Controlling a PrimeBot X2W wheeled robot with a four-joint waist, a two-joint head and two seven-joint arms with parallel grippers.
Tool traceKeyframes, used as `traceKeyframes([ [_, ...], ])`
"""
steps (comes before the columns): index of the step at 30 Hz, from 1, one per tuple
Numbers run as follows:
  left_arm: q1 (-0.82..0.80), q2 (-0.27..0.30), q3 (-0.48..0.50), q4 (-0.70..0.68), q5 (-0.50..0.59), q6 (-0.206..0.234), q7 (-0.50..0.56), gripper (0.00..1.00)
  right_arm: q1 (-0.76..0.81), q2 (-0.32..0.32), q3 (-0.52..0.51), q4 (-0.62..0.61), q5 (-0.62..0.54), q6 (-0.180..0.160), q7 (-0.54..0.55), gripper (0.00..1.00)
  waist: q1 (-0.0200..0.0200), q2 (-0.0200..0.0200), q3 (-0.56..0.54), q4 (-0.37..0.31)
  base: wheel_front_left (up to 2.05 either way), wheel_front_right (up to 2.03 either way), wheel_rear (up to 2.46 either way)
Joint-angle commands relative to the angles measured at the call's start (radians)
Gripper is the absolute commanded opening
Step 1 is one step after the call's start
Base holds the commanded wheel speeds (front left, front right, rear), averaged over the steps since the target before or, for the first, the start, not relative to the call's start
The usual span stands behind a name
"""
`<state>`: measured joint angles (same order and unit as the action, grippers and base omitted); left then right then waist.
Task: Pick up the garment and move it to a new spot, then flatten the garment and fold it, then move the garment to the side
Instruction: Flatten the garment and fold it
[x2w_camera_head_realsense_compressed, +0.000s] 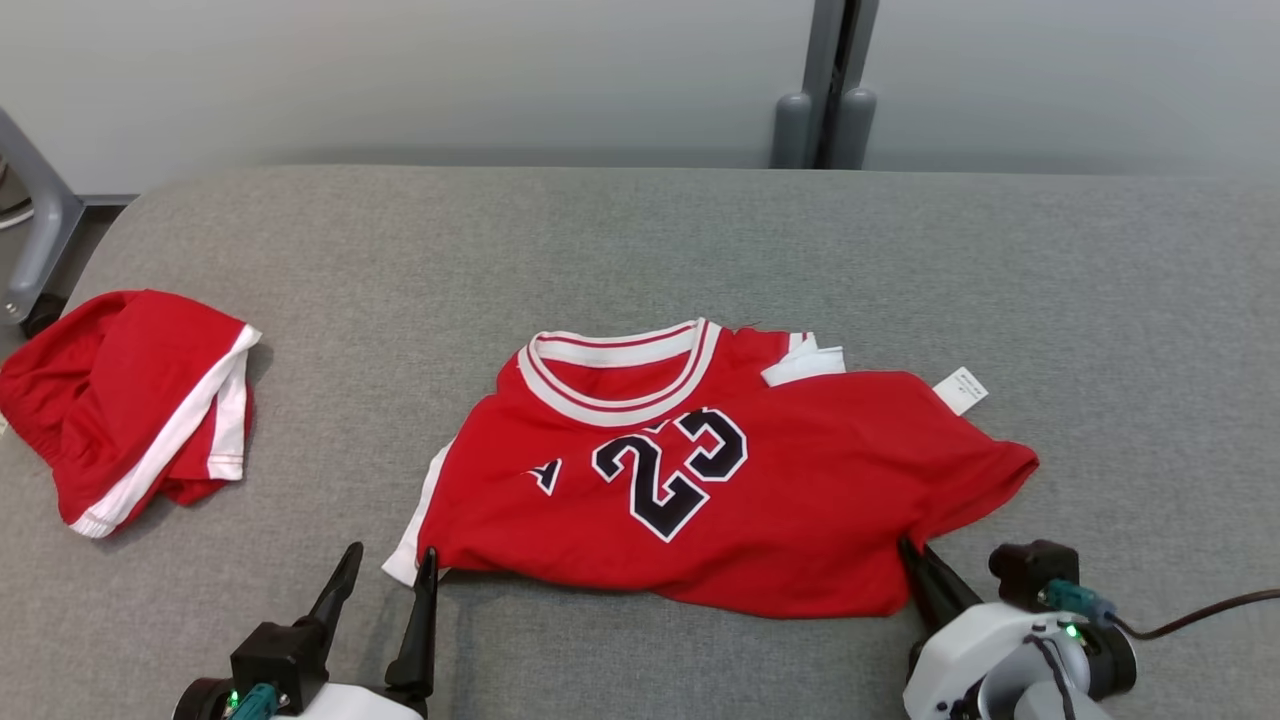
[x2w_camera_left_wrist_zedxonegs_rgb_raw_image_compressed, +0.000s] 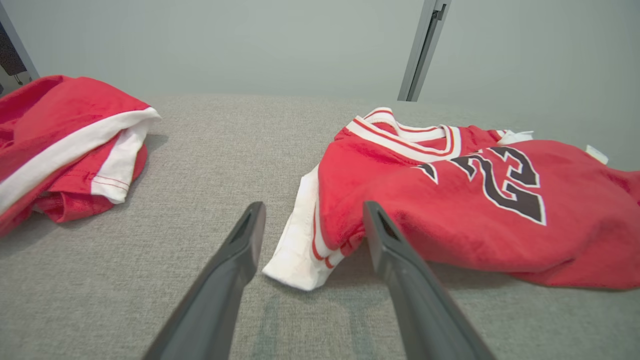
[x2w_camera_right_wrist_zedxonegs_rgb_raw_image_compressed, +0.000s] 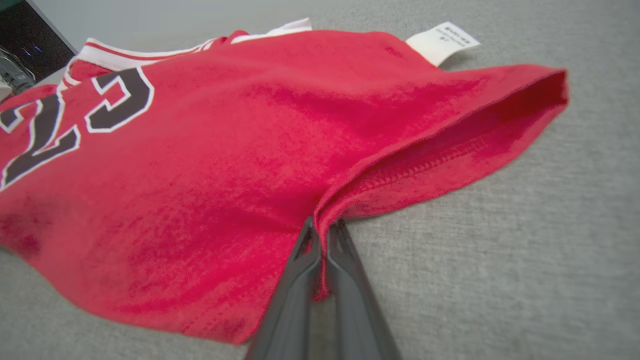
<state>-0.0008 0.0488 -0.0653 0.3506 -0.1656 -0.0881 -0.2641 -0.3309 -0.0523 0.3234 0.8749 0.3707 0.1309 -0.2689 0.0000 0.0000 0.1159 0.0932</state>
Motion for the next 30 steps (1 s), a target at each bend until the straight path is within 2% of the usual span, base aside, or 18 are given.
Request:
traceKeyframes([
  [1,-0.016,0.003,-0.002,-0.005,0.006,-0.005,-0.001,1.00,-0.003,0.000,-0.006,0.002,-0.003,0.000,0.008,0.00,0.0000,0.0000,0.006,0.008,0.00,0.00,0.00],
  [9,-0.039,0.004,-0.041,-0.015,-0.010,-0.006,-0.001,1.00,-0.130,-0.098,-0.086,-0.144,-0.091,0.000,0.005,0.00,0.0000,0.0000,0.041,0.060,0.00,0.00,0.00],
  [15,-0.080,0.003,-0.091,-0.024,-0.032,-0.004,-0.001,1.00,-0.331,-0.194,-0.096,-0.110,-0.176,0.000,0.005,0.00,0.0000,0.0000,0.091,0.124,0.00,0.00,0.00],
  [19,-0.115,0.003,-0.130,-0.027,-0.045,0.000,0.000,1.00,-0.465,-0.241,-0.098,-0.008,-0.229,0.000,0.005,0.00,0.0000,0.0000,0.129,0.171,0.00,0.00,0.00],
  [20,-0.123,0.003,-0.138,-0.027,-0.048,0.000,0.000,1.00,-0.496,-0.244,-0.105,0.032,-0.232,0.000,0.012,0.17,0.0000,0.0000,0.137,0.180,0.00,0.00,0.00],
  [21,-0.130,0.004,-0.145,-0.027,-0.053,0.002,0.000,1.00,-0.522,-0.241,-0.114,0.070,-0.229,0.000,0.017,0.95,0.0000,0.0000,0.142,0.187,0.00,0.00,0.00],
  [22,-0.138,0.003,-0.157,-0.025,-0.057,0.009,0.000,1.00,-0.565,-0.229,-0.121,0.138,-0.229,0.000,0.025,1.00,0.0000,0.0000,0.147,0.195,0.00,0.00,0.00],
  [25,-0.146,0.003,-0.170,-0.024,-0.068,0.015,0.000,1.00,-0.581,-0.218,-0.123,0.193,-0.234,0.000,0.012,1.00,0.0000,0.0000,0.144,0.192,0.00,0.00,0.00],
  [30,-0.139,0.003,-0.174,-0.021,-0.077,0.016,0.000,1.00,-0.534,-0.192,-0.133,0.195,-0.217,0.000,0.001,1.00,0.0000,0.0000,0.123,0.154,0.00,0.00,0.00],
])
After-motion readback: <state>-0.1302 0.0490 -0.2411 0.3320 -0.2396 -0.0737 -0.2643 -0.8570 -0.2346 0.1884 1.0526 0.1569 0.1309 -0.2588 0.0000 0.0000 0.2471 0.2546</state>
